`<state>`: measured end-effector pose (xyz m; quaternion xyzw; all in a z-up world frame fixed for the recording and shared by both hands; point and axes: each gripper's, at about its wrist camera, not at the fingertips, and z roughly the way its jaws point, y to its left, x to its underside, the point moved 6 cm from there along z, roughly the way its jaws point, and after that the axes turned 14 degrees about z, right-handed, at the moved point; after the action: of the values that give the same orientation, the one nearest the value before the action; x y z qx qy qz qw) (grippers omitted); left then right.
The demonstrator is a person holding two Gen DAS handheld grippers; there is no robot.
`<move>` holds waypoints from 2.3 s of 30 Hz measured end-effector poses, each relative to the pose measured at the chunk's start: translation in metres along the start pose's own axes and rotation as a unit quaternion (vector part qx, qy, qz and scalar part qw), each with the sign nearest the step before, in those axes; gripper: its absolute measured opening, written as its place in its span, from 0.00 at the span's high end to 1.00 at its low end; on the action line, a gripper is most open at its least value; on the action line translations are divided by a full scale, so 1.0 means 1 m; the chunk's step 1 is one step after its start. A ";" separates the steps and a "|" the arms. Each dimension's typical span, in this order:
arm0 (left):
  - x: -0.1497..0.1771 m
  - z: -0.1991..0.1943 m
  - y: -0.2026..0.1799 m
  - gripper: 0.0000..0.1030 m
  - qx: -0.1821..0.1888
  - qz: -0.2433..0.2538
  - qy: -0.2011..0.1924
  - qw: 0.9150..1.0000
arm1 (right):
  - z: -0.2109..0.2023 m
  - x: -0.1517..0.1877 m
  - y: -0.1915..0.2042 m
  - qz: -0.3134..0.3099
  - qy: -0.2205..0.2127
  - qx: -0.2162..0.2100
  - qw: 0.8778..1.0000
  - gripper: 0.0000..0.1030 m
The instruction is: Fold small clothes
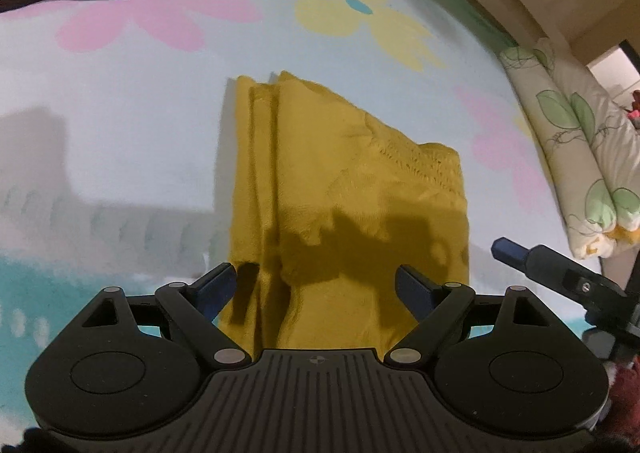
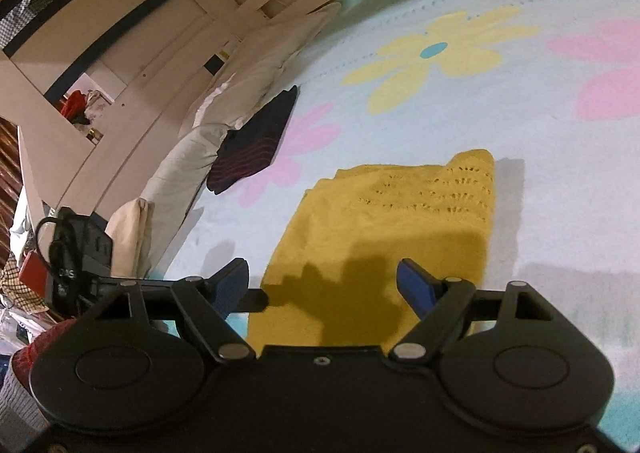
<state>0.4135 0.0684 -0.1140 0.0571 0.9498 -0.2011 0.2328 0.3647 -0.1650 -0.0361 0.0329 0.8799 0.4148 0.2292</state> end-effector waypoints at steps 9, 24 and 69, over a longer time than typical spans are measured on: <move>-0.012 0.008 -0.007 0.17 -0.007 0.014 -0.026 1.000 | -0.003 -0.004 -0.011 0.016 -0.004 0.005 1.000 0.19; -0.021 0.016 -0.011 0.73 -0.028 0.048 -0.054 0.997 | -0.006 -0.007 -0.016 0.020 -0.003 0.000 1.000 0.16; -0.061 0.066 -0.035 0.70 -0.194 0.234 -0.078 0.949 | 0.048 -0.028 -0.077 -0.042 -0.030 0.210 0.976 0.04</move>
<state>0.4881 0.0087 -0.1269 0.2159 0.9092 0.0431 0.3535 0.4209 -0.1874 -0.1091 0.0558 0.9406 0.2095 0.2612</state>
